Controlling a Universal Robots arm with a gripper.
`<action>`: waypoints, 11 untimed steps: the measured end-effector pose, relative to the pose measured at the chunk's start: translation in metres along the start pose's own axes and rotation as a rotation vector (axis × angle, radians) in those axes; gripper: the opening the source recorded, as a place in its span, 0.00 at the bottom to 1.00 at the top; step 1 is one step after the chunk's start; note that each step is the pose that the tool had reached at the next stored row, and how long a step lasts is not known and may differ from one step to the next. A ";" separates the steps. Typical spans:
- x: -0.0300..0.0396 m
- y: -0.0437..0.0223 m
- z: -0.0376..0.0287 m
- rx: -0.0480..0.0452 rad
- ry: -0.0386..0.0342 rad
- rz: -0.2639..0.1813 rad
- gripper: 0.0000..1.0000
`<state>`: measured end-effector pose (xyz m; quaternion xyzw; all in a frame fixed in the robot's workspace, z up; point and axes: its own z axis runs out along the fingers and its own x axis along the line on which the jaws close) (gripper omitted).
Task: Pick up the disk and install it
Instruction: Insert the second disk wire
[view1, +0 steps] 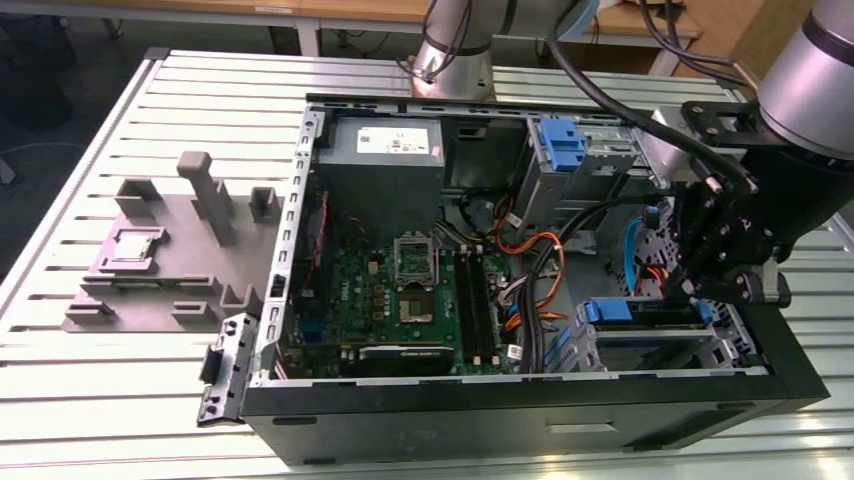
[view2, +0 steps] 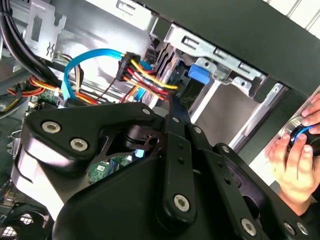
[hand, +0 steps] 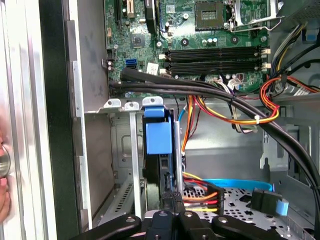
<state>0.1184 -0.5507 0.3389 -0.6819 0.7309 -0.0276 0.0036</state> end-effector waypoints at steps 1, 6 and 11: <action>0.0002 0.0015 0.0000 0.0000 -0.0001 0.000 0.10; 0.0003 0.0036 -0.0003 -0.0051 -0.0001 0.000 0.10; 0.0006 0.0034 -0.0073 -0.0154 -0.0028 0.000 0.10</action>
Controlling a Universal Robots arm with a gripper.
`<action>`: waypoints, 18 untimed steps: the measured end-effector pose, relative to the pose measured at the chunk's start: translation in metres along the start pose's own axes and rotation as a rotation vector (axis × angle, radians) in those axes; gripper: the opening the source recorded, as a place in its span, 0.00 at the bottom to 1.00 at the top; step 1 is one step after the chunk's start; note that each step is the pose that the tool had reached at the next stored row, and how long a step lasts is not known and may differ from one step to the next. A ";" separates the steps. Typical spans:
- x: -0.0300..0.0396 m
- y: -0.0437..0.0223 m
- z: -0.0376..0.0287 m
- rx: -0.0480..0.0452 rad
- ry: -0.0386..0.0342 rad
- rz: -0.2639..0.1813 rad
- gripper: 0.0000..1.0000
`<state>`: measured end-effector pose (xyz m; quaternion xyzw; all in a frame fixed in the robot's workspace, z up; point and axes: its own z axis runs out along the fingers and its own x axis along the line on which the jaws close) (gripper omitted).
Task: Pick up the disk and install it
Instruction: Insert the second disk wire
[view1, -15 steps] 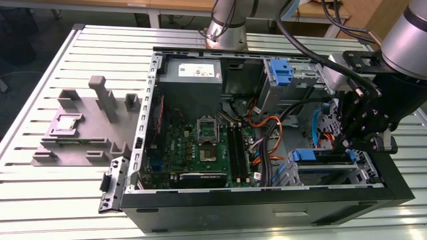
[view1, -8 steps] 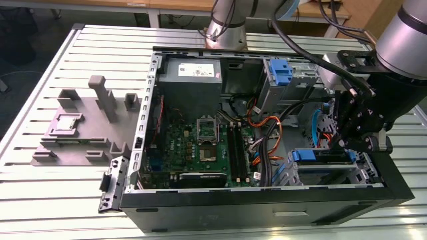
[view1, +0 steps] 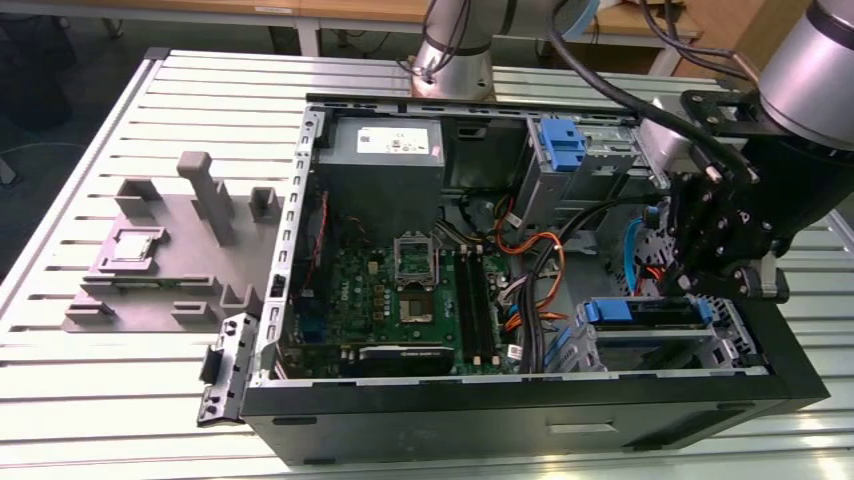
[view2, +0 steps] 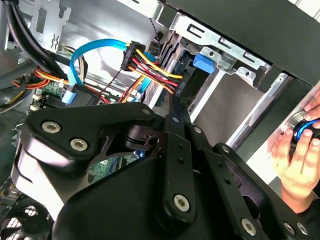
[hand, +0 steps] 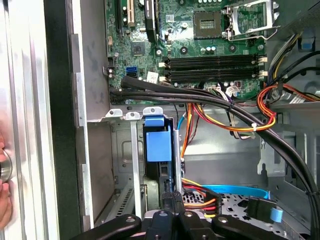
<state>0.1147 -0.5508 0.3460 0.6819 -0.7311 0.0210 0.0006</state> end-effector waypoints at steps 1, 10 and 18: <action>0.0000 -0.0001 -0.0015 -0.0007 -0.0005 0.000 0.10; 0.0001 0.0007 -0.0050 -0.0065 -0.0045 0.001 0.10; 0.0007 0.0074 -0.0049 -0.0066 -0.0045 0.001 0.10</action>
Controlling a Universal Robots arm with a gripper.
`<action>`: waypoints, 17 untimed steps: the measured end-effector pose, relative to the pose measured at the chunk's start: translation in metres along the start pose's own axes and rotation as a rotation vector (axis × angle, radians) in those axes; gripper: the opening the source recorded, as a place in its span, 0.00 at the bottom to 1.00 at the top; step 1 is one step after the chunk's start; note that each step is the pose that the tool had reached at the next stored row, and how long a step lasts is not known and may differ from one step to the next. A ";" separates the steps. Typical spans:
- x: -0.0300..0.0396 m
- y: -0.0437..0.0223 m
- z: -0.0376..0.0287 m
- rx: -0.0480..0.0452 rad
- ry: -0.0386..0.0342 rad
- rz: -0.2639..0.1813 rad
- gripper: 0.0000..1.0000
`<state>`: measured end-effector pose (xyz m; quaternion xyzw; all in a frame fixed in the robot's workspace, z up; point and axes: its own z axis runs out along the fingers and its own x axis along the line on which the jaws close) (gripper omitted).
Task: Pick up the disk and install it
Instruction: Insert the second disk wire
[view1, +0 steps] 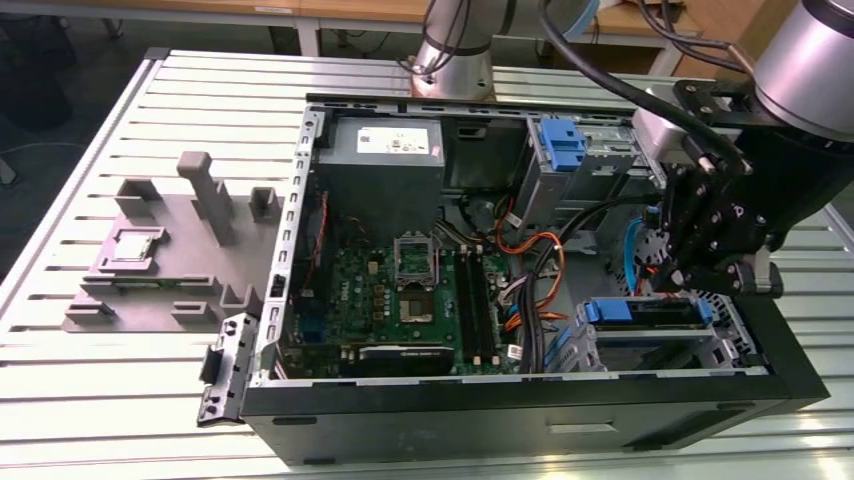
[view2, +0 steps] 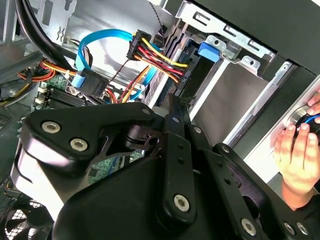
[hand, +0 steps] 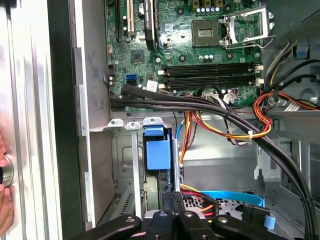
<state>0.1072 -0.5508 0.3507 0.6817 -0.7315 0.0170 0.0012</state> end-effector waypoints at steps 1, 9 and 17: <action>-0.0001 0.0001 -0.0003 0.0000 0.0000 0.000 0.10; -0.0028 0.0003 -0.0098 0.0000 -0.0001 0.000 0.10; -0.0090 0.0007 -0.0130 0.0001 0.0014 0.000 0.10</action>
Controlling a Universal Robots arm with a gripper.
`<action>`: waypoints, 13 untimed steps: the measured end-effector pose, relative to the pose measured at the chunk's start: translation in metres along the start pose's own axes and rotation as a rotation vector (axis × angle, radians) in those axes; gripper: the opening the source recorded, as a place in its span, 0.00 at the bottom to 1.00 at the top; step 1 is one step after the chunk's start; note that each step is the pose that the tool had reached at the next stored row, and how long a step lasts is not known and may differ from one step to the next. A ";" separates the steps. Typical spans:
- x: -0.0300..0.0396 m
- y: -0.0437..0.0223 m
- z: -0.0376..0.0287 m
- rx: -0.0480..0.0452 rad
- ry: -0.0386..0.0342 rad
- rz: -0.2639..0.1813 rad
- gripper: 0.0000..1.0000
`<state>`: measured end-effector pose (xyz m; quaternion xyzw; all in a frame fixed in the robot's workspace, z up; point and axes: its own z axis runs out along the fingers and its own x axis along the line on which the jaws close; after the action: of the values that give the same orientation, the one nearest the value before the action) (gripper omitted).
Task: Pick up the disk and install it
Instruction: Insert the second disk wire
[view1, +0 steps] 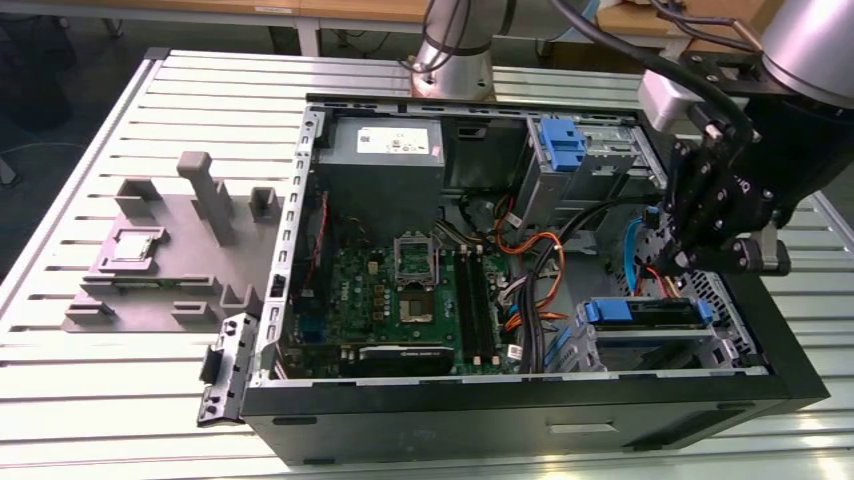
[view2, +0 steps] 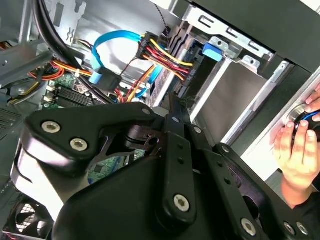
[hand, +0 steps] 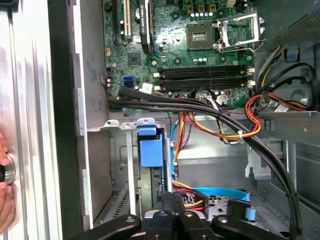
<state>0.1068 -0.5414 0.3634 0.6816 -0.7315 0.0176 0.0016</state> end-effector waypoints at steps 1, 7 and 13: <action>-0.0016 0.0001 -0.0001 0.0000 0.0007 0.000 0.10; -0.0109 0.0006 -0.0049 0.0001 0.0010 0.000 0.10; -0.0213 0.0013 -0.0101 0.0001 0.0010 0.000 0.10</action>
<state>0.1069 -0.5198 0.3729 0.6817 -0.7314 0.0179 0.0020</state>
